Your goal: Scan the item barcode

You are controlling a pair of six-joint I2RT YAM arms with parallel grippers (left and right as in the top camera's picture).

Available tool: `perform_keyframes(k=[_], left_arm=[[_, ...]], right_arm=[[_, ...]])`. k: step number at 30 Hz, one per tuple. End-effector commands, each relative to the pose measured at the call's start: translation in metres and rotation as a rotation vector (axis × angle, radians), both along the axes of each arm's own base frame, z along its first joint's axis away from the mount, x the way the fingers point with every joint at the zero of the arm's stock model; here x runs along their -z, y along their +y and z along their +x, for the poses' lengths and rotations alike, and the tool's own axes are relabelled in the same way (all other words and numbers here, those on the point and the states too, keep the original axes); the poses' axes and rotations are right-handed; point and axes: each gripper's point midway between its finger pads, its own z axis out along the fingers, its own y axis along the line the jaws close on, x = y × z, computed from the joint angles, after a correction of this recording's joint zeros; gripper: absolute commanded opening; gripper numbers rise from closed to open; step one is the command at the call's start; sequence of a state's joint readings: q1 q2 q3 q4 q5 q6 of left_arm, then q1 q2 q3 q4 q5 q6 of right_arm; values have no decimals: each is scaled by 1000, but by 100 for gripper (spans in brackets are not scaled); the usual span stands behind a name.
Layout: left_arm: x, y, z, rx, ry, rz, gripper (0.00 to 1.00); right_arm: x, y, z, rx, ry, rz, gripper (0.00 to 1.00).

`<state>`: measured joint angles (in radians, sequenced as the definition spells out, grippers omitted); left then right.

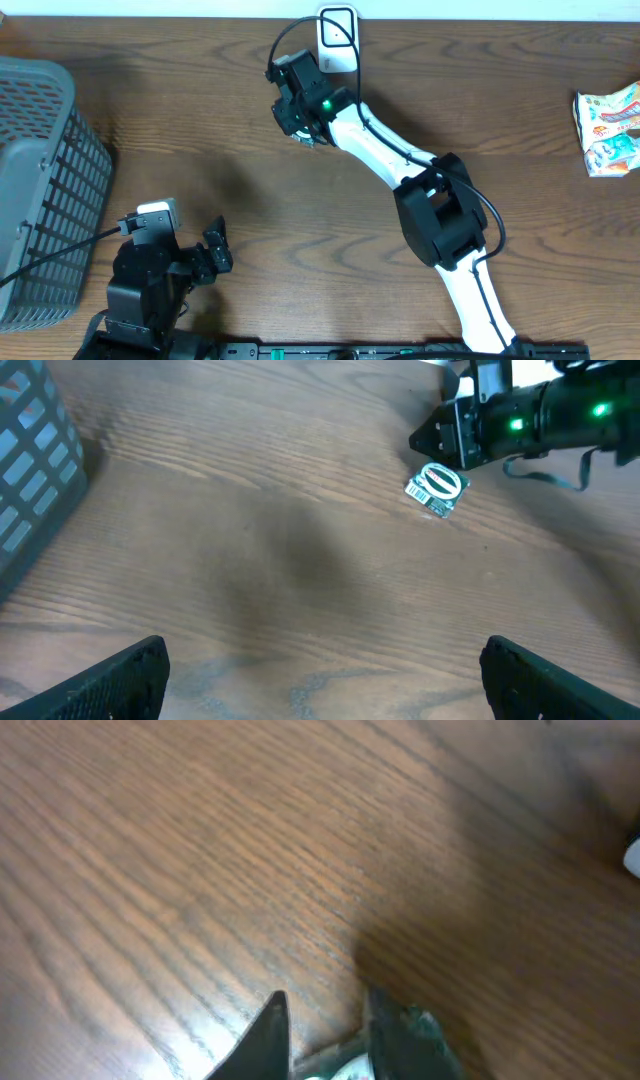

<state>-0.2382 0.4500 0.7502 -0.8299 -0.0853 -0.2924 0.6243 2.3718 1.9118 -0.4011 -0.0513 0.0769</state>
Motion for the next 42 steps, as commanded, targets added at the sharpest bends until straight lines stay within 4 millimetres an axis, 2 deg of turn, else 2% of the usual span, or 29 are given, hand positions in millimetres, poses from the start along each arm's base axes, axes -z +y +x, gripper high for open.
perform_keyframes(k=[1, 8, 13, 18, 22, 30, 36, 39, 41, 42], left_arm=[[-1, 2, 0, -14, -4, 3, 98], [-1, 2, 0, -14, -4, 3, 98], [-1, 2, 0, -14, -4, 3, 98], [-1, 2, 0, -14, -4, 3, 98], [-1, 2, 0, -14, -4, 3, 98], [-1, 2, 0, -14, -4, 3, 98], [-1, 2, 0, -14, -4, 3, 98], [-1, 2, 0, -13, -4, 3, 98], [-1, 2, 0, -13, -4, 3, 98], [-1, 2, 0, -13, -4, 3, 98]], right_arm=[[15, 3, -8, 42, 34, 22, 16], [24, 2, -15, 46, 53, 10, 8], [38, -22, -20, 125, 86, -95, 1], [43, -48, -22, 186, 93, -206, 1], [35, -59, -30, 198, 108, -254, 1], [-5, -88, -47, 275, 123, -327, 1], [-27, -104, -41, 423, 120, -267, 1], [-27, -118, -33, 529, 146, -208, 9], [-25, -125, -28, 550, 178, -167, 24], [-25, -125, -25, 547, 193, -142, 43]])
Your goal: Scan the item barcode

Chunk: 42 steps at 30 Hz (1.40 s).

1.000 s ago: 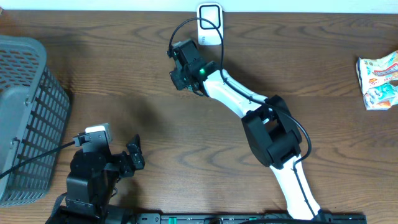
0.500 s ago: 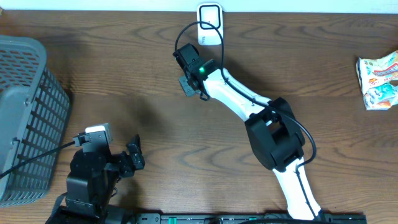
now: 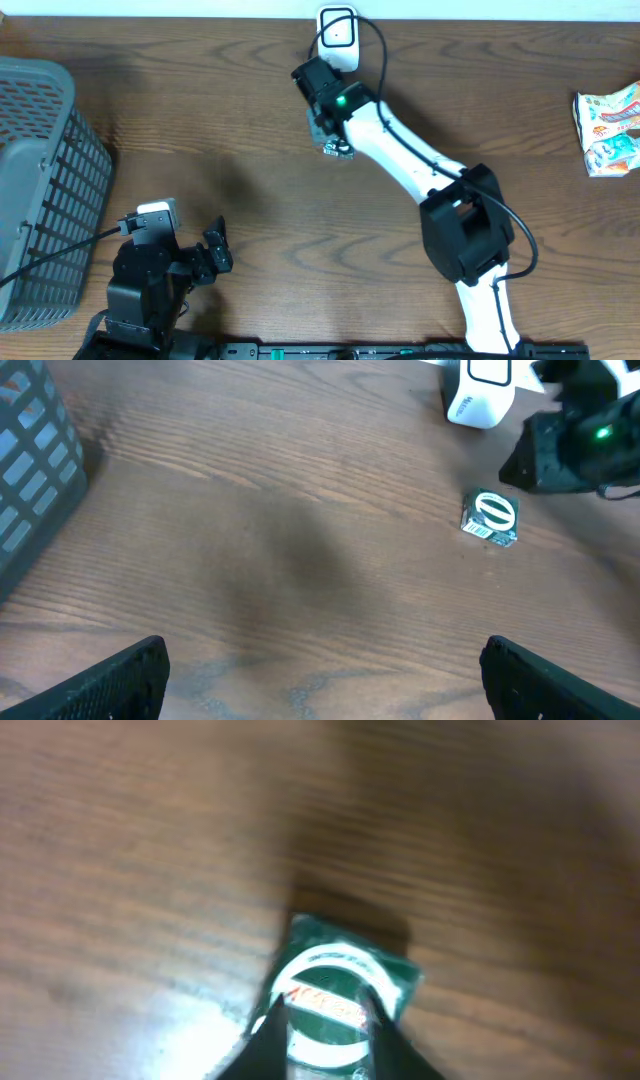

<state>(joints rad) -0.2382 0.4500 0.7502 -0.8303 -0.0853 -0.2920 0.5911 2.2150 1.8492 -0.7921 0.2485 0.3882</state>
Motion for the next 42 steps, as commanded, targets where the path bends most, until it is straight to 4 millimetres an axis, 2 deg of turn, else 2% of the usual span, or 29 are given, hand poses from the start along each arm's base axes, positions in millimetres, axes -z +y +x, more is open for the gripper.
perform_keyframes(k=[1, 2, 4, 8, 12, 15, 18, 22, 23, 24, 26, 36, 42], left_arm=[[-1, 2, 0, -14, -4, 2, 97], [-1, 2, 0, -14, -4, 2, 98], [-1, 2, 0, -14, -4, 2, 98], [-1, 2, 0, -14, -4, 2, 98], [-1, 2, 0, -14, -4, 2, 98], [-1, 2, 0, -14, -4, 2, 98], [-1, 2, 0, -14, -4, 2, 98], [-1, 2, 0, -14, -4, 2, 98], [-1, 2, 0, -14, -4, 2, 98], [-1, 2, 0, -14, -4, 2, 98], [-1, 2, 0, -14, -4, 2, 97], [-1, 2, 0, -14, -4, 2, 98], [-1, 2, 0, -14, -4, 2, 98]], right_arm=[[-8, -15, 11, 94, 17, 108, 55], [-7, -14, 10, 90, 32, 131, 62], [-6, -10, 8, 75, 75, 196, 69], [-4, 4, -6, 26, 181, 319, 76], [1, 2, -20, 26, 244, 314, 97], [1, 1, -19, 41, 238, 307, 89], [3, -4, -20, 180, 257, 327, 89], [8, -28, -21, 422, 243, 282, 89], [9, -33, -20, 453, 232, 266, 93], [9, -35, -19, 460, 219, 252, 98], [9, -36, -19, 450, 203, 228, 99], [9, -24, -27, 342, 218, 203, 99], [9, -13, -17, 324, 174, 228, 97]])
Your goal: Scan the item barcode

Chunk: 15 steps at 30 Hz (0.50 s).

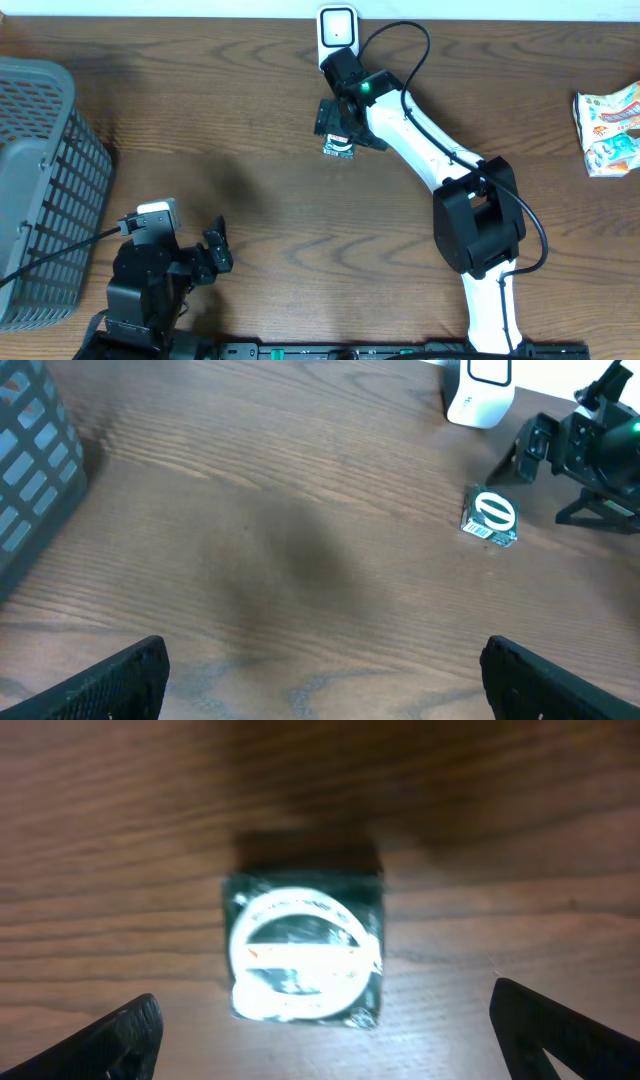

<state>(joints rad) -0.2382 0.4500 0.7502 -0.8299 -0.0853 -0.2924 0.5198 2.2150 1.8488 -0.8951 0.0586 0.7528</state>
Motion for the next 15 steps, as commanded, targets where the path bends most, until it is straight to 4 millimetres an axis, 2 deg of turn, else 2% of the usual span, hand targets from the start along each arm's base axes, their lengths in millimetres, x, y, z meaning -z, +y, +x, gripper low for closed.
perform_keyframes(k=[1, 9, 15], left_arm=[[-1, 2, 0, -14, -4, 3, 98], [-1, 2, 0, -14, -4, 3, 98], [-1, 2, 0, -13, -4, 3, 98]], right_arm=[[-4, 5, 1, -18, -28, -7, 94], [9, 7, -6, -29, -8, -53, 94], [30, 3, -8, -24, 22, -93, 92]])
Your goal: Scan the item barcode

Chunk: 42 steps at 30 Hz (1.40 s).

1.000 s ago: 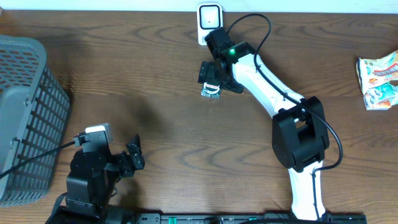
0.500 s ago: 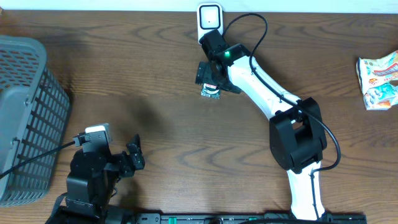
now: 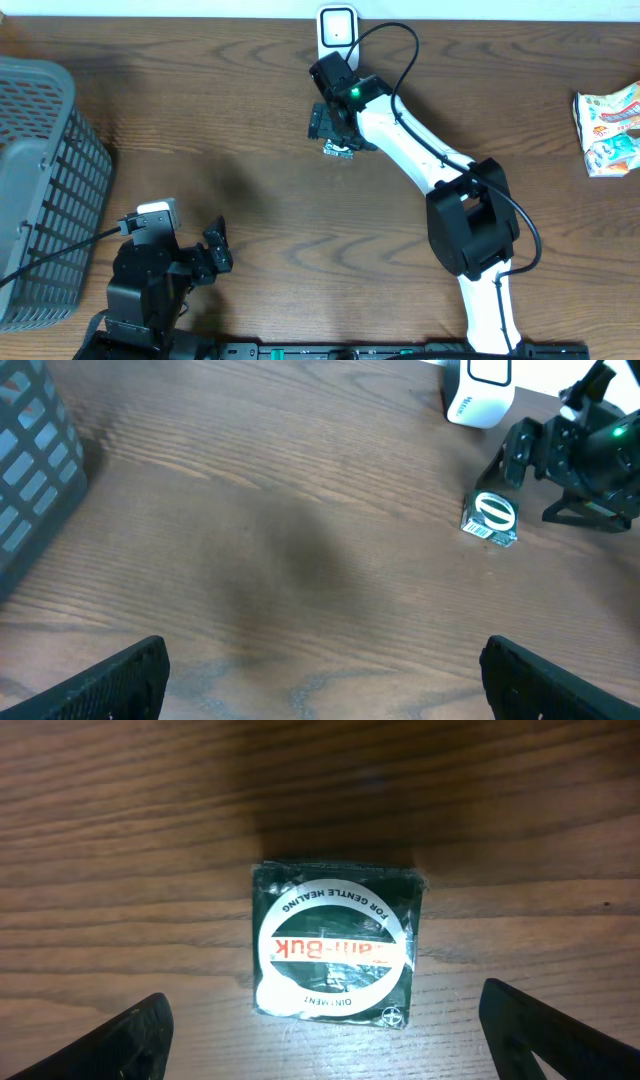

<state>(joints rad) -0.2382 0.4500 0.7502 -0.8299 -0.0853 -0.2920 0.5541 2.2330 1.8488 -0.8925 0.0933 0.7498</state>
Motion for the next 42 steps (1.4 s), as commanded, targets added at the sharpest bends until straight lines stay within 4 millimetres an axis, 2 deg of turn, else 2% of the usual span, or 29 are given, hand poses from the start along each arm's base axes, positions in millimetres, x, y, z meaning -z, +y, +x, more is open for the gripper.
perform_keyframes(k=[1, 7, 12, 16, 20, 23, 27, 32, 35, 40, 42], left_arm=[[-1, 2, 0, -14, -4, 2, 98], [-1, 2, 0, -14, -4, 2, 98], [-1, 2, 0, -14, -4, 2, 98], [-1, 2, 0, -14, -4, 2, 98], [-1, 2, 0, -14, -4, 2, 98], [-1, 2, 0, -14, -4, 2, 98], [-1, 2, 0, -14, -4, 2, 98], [-1, 2, 0, -14, -4, 2, 98], [-1, 2, 0, -14, -4, 2, 98], [-1, 2, 0, -14, -4, 2, 98], [-1, 2, 0, -14, -4, 2, 98]], right_arm=[[25, -7, -3, 3, 31, -61, 92], [41, -8, -6, 0, 59, -79, 93], [42, -10, -6, -1, 60, -86, 92], [42, -30, -11, 21, 80, -167, 90], [43, -46, -15, 40, 115, -197, 80], [44, -53, -17, 47, 136, -205, 80], [40, -59, -12, -36, 134, -223, 81], [33, -60, 3, -227, 95, -253, 82], [31, -60, 13, -317, 61, -266, 88], [31, -63, 22, -310, 44, -218, 93], [33, -56, 25, -312, 43, -147, 88]])
